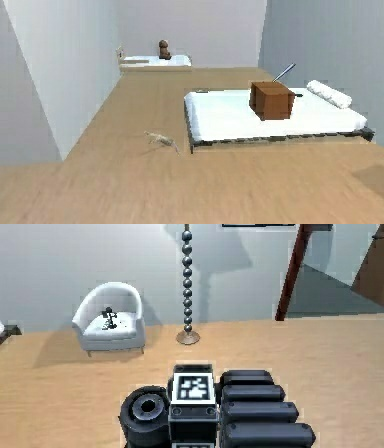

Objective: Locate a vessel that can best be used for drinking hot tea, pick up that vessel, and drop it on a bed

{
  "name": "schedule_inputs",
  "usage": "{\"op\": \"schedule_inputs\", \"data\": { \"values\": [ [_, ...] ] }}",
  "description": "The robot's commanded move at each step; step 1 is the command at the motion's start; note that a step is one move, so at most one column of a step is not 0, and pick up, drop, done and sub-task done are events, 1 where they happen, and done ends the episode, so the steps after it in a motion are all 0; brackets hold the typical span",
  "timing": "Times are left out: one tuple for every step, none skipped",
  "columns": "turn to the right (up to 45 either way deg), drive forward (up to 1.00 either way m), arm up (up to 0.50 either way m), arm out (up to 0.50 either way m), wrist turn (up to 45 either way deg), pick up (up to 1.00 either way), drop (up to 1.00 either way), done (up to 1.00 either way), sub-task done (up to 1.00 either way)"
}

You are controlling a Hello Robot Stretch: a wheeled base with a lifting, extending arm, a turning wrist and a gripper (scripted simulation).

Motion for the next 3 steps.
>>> {"op": "schedule_inputs", "data": {
  "values": [
    [39.0,0.00,0.00,0.00,0.0,0.00,0.00,0.00,0.00],
    [0.0,1.00,0.00,0.00,0.0,0.00,0.00,0.00,0.00],
    [3.0,0.00,0.00,0.00,0.0,0.00,0.00,0.00,0.00]
  ]
}}
